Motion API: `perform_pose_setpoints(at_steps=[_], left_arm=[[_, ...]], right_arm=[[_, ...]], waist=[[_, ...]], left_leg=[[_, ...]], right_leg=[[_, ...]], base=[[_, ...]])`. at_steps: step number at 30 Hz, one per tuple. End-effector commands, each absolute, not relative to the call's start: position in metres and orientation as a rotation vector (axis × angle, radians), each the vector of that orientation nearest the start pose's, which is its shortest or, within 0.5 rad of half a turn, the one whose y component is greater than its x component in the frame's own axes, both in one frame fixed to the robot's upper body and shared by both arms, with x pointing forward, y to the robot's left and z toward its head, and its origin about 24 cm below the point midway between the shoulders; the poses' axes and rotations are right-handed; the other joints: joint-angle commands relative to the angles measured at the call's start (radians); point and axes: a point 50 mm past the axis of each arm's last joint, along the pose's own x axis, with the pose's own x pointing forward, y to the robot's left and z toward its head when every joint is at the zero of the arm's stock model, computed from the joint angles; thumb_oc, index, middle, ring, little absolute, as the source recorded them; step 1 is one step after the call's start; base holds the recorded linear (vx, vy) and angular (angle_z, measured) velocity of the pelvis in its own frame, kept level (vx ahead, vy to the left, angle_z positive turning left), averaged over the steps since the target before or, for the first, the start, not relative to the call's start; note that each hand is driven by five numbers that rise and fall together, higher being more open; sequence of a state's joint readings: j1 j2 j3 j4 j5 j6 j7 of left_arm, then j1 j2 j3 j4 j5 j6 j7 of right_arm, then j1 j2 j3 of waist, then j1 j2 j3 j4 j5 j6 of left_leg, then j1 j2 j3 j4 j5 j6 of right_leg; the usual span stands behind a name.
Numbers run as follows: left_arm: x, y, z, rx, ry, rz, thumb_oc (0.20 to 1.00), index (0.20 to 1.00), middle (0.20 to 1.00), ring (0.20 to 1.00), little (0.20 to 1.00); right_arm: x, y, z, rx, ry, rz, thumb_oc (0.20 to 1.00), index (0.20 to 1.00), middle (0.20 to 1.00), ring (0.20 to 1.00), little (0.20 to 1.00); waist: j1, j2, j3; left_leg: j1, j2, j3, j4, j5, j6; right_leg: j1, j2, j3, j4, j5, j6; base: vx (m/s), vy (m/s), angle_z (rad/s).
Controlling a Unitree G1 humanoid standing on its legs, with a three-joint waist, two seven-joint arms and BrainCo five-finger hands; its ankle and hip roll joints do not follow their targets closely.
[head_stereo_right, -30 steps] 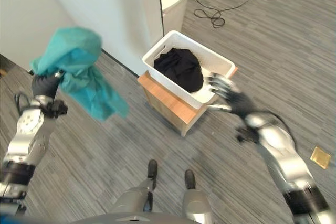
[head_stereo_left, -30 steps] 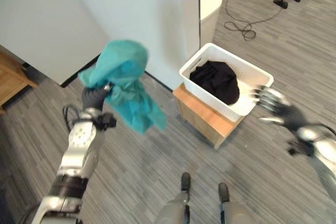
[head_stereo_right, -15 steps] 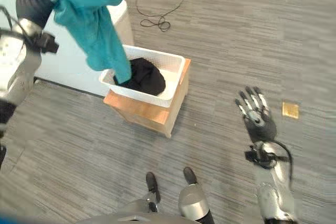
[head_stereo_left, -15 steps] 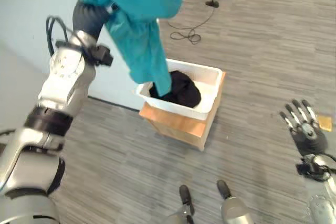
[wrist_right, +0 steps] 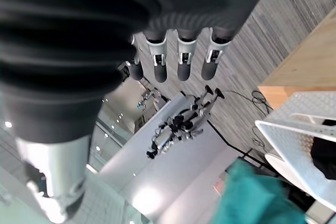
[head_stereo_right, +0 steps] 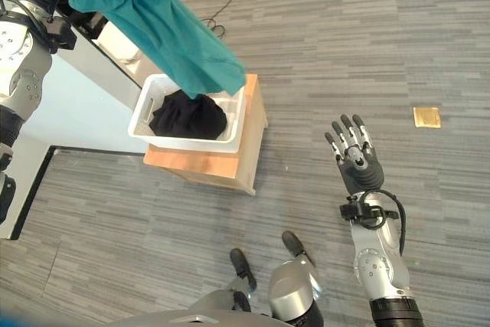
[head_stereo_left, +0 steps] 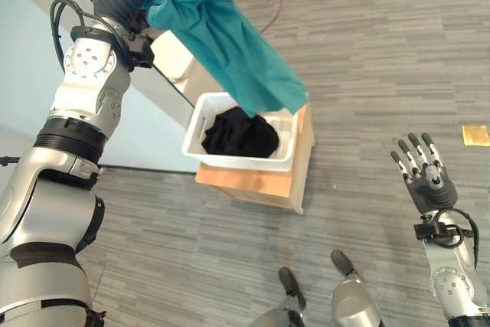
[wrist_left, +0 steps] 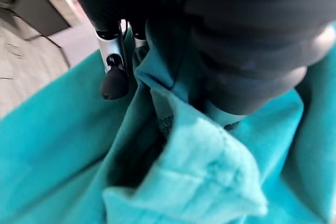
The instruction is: Pick up bed clothes into laundry basket.
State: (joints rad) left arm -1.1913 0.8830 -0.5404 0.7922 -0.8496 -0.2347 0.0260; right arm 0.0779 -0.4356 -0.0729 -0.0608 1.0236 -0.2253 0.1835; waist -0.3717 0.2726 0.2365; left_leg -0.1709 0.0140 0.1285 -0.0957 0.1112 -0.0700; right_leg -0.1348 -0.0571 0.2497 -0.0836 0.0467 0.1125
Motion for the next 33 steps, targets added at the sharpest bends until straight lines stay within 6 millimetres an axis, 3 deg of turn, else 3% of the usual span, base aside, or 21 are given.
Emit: perform_pose_setpoints(at_steps=[1,3,5,14,20,26,27,29,32,33], left_arm=[[0.355,0.294,0.371,0.123,-0.721,0.203,0.2,0.2,0.2,0.2,0.2],[0.355,0.3,0.364,0.112,-0.707,0.226,0.2,0.2,0.2,0.2,0.2],[0.357,0.314,0.344,0.07,-0.65,0.277,0.2,0.2,0.2,0.2,0.2],[0.367,0.334,0.274,-0.033,-0.451,0.408,0.2,0.2,0.2,0.2,0.2],[0.371,0.346,0.219,0.181,-0.163,0.473,0.2,0.2,0.2,0.2,0.2],[0.376,0.34,0.216,0.269,-0.118,0.449,0.2,0.2,0.2,0.2,0.2],[0.378,0.336,0.222,0.41,-0.105,0.423,0.2,0.2,0.2,0.2,0.2],[0.379,0.332,0.224,0.48,-0.102,0.397,0.2,0.2,0.2,0.2,0.2],[0.385,0.319,0.236,0.734,-0.105,0.34,0.2,0.2,0.2,0.2,0.2],[0.392,0.307,0.24,0.908,-0.078,0.302,0.2,0.2,0.2,0.2,0.2]], right_arm=[[0.239,-0.255,0.117,0.539,-0.452,0.071,1.0,1.0,1.0,1.0,1.0],[0.243,-0.254,0.118,0.545,-0.461,0.066,1.0,1.0,1.0,1.0,1.0],[0.245,-0.248,0.118,0.539,-0.455,0.087,1.0,1.0,1.0,1.0,1.0],[0.254,-0.238,0.136,0.575,-0.532,0.096,1.0,1.0,1.0,1.0,1.0],[0.253,-0.232,0.125,0.552,-0.474,0.091,1.0,1.0,1.0,1.0,1.0],[0.254,-0.236,0.129,0.549,-0.493,0.088,1.0,1.0,1.0,1.0,1.0],[0.255,-0.236,0.132,0.554,-0.509,0.092,1.0,1.0,1.0,1.0,1.0],[0.256,-0.236,0.132,0.552,-0.509,0.092,1.0,1.0,1.0,1.0,1.0],[0.255,-0.237,0.131,0.514,-0.495,0.11,1.0,1.0,1.0,1.0,1.0],[0.253,-0.236,0.128,0.474,-0.475,0.133,1.0,1.0,1.0,1.0,1.0]], waist=[[0.006,-0.051,0.056],[0.004,-0.055,0.071],[0.009,-0.072,0.097],[0.016,-0.112,0.171],[0.009,-0.093,0.201],[0.001,-0.06,0.206],[-0.003,-0.046,0.206],[-0.004,-0.041,0.207],[-0.01,-0.023,0.209],[-0.016,-0.013,0.211]], left_leg=[[0.107,-0.014,0.001,0.008,-0.092,-0.003],[0.095,-0.011,0.007,0.008,-0.091,-0.005],[0.079,-0.006,0.018,0.008,-0.087,-0.007],[0.016,0.011,0.044,0.008,-0.076,-0.015],[-0.001,0.012,0.043,0.008,-0.071,-0.018],[0.003,0.011,0.042,0.008,-0.072,-0.018],[0.004,0.009,0.04,0.008,-0.072,-0.019],[0.004,0.01,0.038,0.008,-0.071,-0.019],[0.005,0.007,0.034,0.008,-0.07,-0.019],[0.006,0.005,0.032,0.008,-0.069,-0.019]], right_leg=[[-0.059,-0.04,-0.023,0.01,0.04,0.047],[-0.073,-0.037,-0.015,0.01,0.043,0.047],[-0.094,-0.029,-0.008,0.009,0.054,0.047],[-0.17,-0.004,0.021,0.006,0.08,0.047],[-0.183,-0.001,0.028,0.005,0.079,0.044],[-0.179,-0.001,0.034,0.002,0.077,0.043],[-0.176,-0.002,0.034,0.002,0.076,0.042],[-0.175,-0.003,0.033,0.001,0.076,0.041],[-0.174,-0.005,0.031,0.001,0.078,0.042],[-0.172,-0.006,0.03,0.001,0.077,0.042]], base=[[-0.02,-0.026,-0.07],[-0.03,-0.023,-0.09],[-0.04,-0.045,-0.2],[-0.04,-0.03,-0.13],[-0.01,-0.013,-0.01],[0.0,0.0,0.0],[0.0,0.0,0.0],[0.01,0.002,0.02],[0.0,0.0,0.0],[0.0,0.0,0.0]])
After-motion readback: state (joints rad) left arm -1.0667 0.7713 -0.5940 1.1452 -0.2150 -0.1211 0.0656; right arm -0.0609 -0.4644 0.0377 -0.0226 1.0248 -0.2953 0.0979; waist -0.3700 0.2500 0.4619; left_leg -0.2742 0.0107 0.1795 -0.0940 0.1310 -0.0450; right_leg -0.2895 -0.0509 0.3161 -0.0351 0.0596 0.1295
